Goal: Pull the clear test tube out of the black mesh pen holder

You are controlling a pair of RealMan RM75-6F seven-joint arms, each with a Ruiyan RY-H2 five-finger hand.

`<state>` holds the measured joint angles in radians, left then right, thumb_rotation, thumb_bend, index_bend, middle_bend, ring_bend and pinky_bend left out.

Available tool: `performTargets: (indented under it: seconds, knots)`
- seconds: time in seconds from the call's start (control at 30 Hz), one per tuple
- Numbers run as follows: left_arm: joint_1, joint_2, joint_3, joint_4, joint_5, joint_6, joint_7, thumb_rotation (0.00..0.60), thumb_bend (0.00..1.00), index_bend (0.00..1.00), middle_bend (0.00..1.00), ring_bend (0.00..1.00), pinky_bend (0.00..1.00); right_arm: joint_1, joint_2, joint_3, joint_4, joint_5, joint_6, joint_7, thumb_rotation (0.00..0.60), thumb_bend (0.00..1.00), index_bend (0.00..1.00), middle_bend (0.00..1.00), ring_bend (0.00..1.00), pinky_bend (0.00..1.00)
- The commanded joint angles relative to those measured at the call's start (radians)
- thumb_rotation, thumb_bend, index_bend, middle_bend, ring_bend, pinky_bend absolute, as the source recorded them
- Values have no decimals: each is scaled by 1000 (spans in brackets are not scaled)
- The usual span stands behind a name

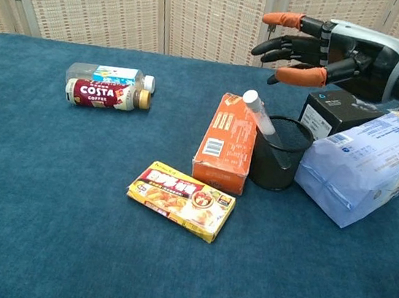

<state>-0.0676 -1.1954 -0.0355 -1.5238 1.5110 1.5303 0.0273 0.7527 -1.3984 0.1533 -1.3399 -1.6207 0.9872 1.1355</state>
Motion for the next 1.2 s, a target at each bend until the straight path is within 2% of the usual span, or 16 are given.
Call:
performTargets:
  seconds: [0.03,0.07,0.17,0.3,0.47,0.87,1.2]
  knots:
    - [1,-2,1,2,1,1,-2,600,265,79,98,103,126,-17,72,-30,-52,-7,1,-394,600,284,217,247,164,271]
    - [1,-2,0,3,1,1,-3,600,265,79,98,103,127,-26,90,-29,-98,19,-12,-504,600,285,235,247,164,271]
    - [2,-2,0,3,4,4,-6,600,265,79,99,104,126,-36,119,-26,-179,82,-42,-687,600,285,259,247,164,271]
    - [3,-1,1,5,6,5,-7,600,266,78,98,104,126,-38,131,-27,-226,145,-76,-797,600,253,283,247,159,270]
    - [4,-2,0,9,5,6,-15,600,264,79,98,104,126,-35,104,-26,-213,183,-79,-922,600,232,316,247,142,259]
    - [2,-5,-1,23,-2,-6,-24,600,265,78,98,104,126,-2,5,-12,-148,229,-92,-1068,600,233,367,247,127,245]
    - [5,-8,-2,35,-6,-7,-34,600,265,79,98,104,126,18,-31,0,-111,270,-123,-1085,600,236,409,255,125,238]
